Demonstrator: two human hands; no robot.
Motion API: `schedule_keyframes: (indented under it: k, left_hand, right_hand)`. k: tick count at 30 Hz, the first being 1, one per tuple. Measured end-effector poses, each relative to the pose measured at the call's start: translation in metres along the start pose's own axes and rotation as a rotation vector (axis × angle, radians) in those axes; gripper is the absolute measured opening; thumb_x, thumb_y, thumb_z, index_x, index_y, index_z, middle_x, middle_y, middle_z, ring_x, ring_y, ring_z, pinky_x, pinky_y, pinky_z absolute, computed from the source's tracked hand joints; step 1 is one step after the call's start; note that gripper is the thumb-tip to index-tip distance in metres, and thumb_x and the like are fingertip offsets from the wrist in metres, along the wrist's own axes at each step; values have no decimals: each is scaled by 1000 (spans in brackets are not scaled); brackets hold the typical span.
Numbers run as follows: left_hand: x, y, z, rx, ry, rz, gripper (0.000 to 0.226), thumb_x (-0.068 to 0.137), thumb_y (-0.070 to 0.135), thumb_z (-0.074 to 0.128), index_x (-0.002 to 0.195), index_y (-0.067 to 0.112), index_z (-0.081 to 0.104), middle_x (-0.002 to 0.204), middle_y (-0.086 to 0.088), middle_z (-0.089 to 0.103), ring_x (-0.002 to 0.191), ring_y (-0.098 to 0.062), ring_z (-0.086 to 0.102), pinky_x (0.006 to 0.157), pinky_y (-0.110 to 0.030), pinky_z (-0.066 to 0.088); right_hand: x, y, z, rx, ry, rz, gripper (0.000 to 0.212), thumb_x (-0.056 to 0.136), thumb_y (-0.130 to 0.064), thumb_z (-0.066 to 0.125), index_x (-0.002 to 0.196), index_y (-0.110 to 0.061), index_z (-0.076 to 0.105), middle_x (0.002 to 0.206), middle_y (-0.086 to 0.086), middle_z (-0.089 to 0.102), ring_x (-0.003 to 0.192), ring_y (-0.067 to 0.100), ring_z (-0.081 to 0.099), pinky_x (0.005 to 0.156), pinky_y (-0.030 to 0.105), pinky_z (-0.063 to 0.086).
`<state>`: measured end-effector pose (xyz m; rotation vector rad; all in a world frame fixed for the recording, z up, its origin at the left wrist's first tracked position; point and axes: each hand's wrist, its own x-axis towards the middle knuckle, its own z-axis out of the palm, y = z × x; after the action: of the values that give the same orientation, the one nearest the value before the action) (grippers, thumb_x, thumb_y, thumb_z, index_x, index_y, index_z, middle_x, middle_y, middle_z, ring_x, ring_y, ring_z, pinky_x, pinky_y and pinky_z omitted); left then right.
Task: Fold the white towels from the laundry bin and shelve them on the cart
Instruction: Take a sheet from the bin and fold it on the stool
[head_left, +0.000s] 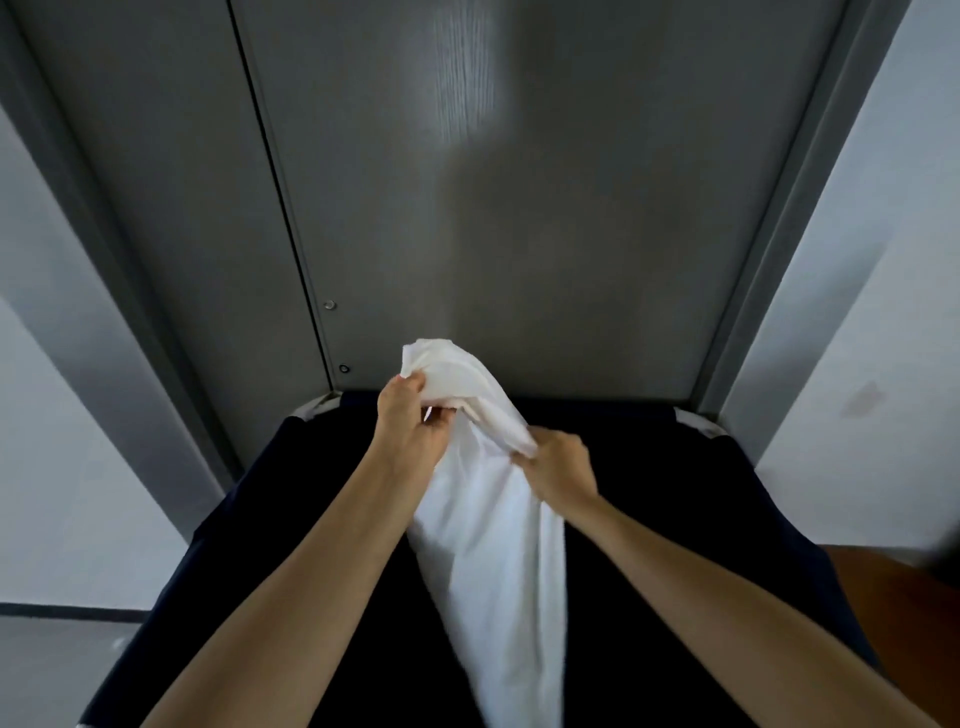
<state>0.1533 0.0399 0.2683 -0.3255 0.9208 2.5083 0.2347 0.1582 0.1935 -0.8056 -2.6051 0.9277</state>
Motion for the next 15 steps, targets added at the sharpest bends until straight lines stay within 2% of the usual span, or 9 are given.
schedule_keyframes:
  k: [1,3,6,8,10,12,13,14,15]
  left_hand:
    - [-1,2,-2,59,-33,91,17,94,1,43,88,14,52,88,-6,56,74,-16,58,56,-25,55]
    - [-6,7,-7,379,-56,341,21,90,0,47,87,20,45,91,-1,54,73,-13,58,55,-28,55]
    - [-11,13,-14,916,-91,671,33,90,13,49,118,31,43,95,4,57,82,-20,62,64,-34,55]
    - [-10,17,-24,1400,-51,800,43,91,32,51,132,35,38,95,0,57,95,-28,57,76,-33,44]
    - [-9,14,-39,1807,48,954,59,82,52,60,135,35,40,110,-12,50,109,-32,40,83,-37,35]
    - [-13,2,-46,1963,71,1138,79,64,60,74,134,35,46,131,-19,38,120,-31,20,95,-52,31]
    - [-16,-6,-46,2039,0,1178,87,58,60,77,135,36,45,144,-18,27,128,-31,8,102,-60,21]
    - [-17,-16,-46,2132,-90,1197,93,55,59,79,137,37,43,154,-13,15,134,-31,-4,106,-63,9]
    - [-15,-25,-45,2221,-176,1246,95,49,58,82,135,36,46,158,-7,10,138,-32,-8,108,-61,1]
  right_hand:
    - [3,0,-12,-25,28,-50,15,85,-18,61,97,-8,65,97,13,68,95,32,62,73,31,45]
    - [9,-1,-28,-58,59,-104,12,85,-16,61,93,-9,65,95,12,69,94,33,62,70,32,43]
    - [11,-7,-41,-149,75,-170,11,87,-17,59,93,-10,64,93,10,69,92,33,61,68,33,42]
    - [10,-7,-45,-225,67,-206,11,88,-18,58,95,-13,64,93,8,69,91,30,61,63,30,37]
    - [7,-6,-49,-264,54,-229,15,88,-18,58,100,-16,65,96,5,69,93,27,62,65,28,38]
    - [4,-7,-54,-320,8,-253,18,88,-17,57,105,-18,65,99,4,69,94,26,62,71,29,43]
    - [2,-8,-56,-352,-18,-270,19,88,-16,56,103,-19,65,100,3,69,95,26,62,73,30,44]
    - [-1,-10,-58,-377,-39,-296,18,87,-14,55,100,-18,65,99,3,69,94,27,62,72,31,45]
    - [-3,-11,-60,-404,-53,-330,16,86,-14,55,98,-18,65,98,3,69,94,27,62,72,31,45]
